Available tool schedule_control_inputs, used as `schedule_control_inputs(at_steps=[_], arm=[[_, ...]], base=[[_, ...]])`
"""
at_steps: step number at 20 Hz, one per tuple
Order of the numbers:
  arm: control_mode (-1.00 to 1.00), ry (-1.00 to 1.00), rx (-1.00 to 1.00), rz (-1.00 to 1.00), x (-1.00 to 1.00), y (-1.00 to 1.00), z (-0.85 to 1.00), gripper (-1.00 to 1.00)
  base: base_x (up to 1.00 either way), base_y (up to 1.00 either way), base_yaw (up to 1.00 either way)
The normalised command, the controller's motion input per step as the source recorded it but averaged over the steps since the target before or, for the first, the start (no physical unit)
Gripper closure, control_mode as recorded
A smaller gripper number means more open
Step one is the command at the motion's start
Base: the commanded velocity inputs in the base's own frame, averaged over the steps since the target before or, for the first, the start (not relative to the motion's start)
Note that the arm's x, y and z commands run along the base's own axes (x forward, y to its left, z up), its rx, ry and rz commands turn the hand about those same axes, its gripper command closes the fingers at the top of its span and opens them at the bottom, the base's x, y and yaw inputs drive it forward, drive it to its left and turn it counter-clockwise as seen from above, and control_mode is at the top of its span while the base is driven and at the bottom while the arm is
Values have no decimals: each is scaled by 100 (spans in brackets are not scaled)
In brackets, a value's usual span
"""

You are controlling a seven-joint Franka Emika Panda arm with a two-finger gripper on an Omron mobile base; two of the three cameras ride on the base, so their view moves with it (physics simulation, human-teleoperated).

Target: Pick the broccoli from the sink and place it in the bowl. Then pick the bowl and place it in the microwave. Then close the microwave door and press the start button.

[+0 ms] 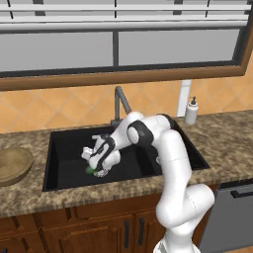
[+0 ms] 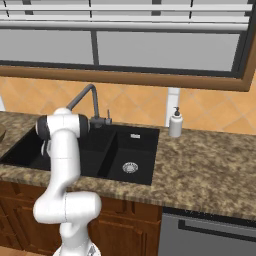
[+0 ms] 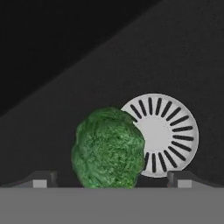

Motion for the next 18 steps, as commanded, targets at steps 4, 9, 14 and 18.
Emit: schedule_control_inputs(at_steps=[4, 9, 14, 18], arm=[[-100, 0, 0, 0, 25, 6, -27, -100], [-100, 0, 0, -1, 22, 13, -27, -100], [-100, -2, 0, 0, 8, 15, -23, -100], [-100, -2, 0, 0, 0, 23, -37, 100]], base=[[0, 0, 0], [0, 0, 0], [0, 0, 0], [0, 0, 0]])
